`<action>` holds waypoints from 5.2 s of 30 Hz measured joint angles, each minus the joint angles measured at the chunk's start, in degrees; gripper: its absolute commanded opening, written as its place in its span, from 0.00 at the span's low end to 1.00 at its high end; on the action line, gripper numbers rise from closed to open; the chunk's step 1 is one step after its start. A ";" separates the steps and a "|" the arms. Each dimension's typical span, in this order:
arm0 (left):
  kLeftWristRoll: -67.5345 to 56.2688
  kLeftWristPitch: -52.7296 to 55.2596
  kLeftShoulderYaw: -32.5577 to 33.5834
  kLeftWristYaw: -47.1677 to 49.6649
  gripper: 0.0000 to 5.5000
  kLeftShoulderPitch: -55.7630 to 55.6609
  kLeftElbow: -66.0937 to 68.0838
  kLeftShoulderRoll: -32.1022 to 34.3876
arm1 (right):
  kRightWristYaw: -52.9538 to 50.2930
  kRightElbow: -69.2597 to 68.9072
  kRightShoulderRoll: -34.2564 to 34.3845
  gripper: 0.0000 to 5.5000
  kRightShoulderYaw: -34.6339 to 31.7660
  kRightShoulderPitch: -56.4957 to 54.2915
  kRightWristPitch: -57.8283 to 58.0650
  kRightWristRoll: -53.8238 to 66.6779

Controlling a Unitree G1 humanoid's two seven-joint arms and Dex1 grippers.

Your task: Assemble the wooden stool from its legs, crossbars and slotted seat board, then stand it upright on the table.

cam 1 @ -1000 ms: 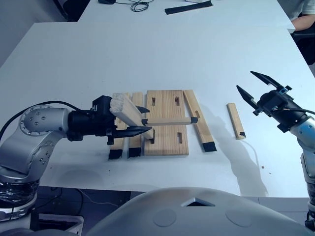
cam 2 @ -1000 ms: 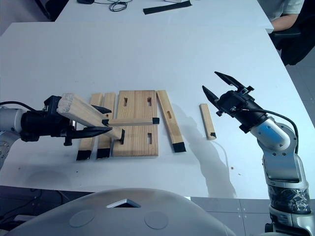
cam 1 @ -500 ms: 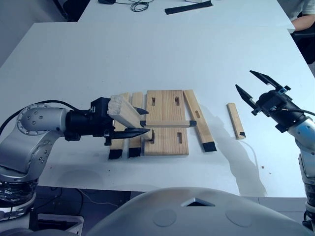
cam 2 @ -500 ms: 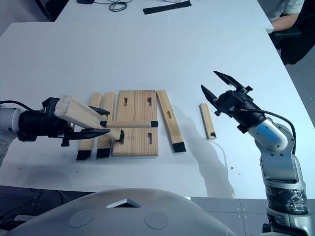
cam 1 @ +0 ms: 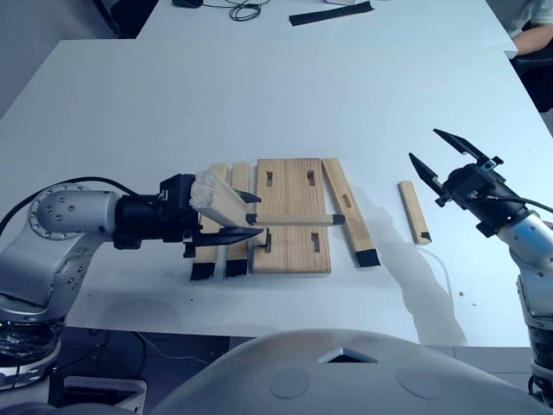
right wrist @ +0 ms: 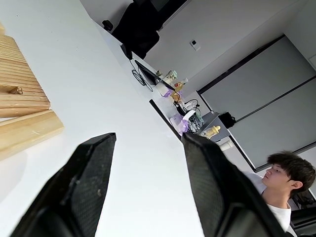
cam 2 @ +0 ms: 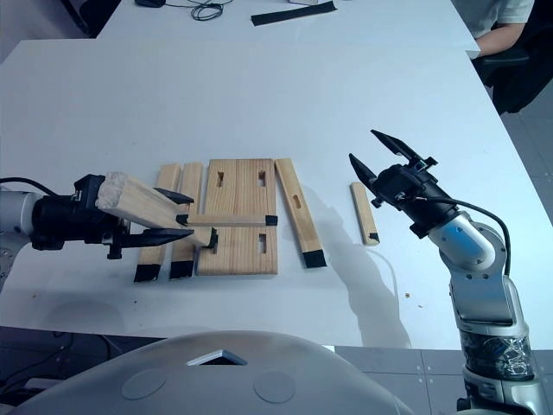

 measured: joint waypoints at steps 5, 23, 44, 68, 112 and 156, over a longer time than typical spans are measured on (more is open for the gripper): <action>-0.13 0.40 -0.02 0.79 0.38 -0.01 -0.14 0.02 | -0.52 -0.02 0.41 0.45 0.02 0.16 -0.01 -0.29; -3.55 4.45 0.98 2.20 0.38 -2.72 -2.78 1.02 | -1.53 -0.08 0.53 0.45 0.03 0.36 -0.40 -0.31; -1.48 3.91 1.37 3.28 0.38 1.50 -4.68 0.45 | -1.69 -0.12 0.67 0.45 0.18 0.34 -0.40 -0.52; 6.93 -8.67 -3.35 2.59 0.38 7.18 -2.02 -1.13 | -1.44 -0.09 0.66 0.45 1.51 -0.15 -0.40 -0.52; 11.73 -8.43 -18.80 11.72 0.38 -3.34 9.07 -3.48 | 1.96 1.25 -0.08 0.45 4.21 -3.67 -0.40 0.17; 13.53 29.24 4.93 28.95 0.81 18.73 -5.87 -3.62 | -2.48 -4.45 2.20 0.45 0.25 6.17 0.73 -2.20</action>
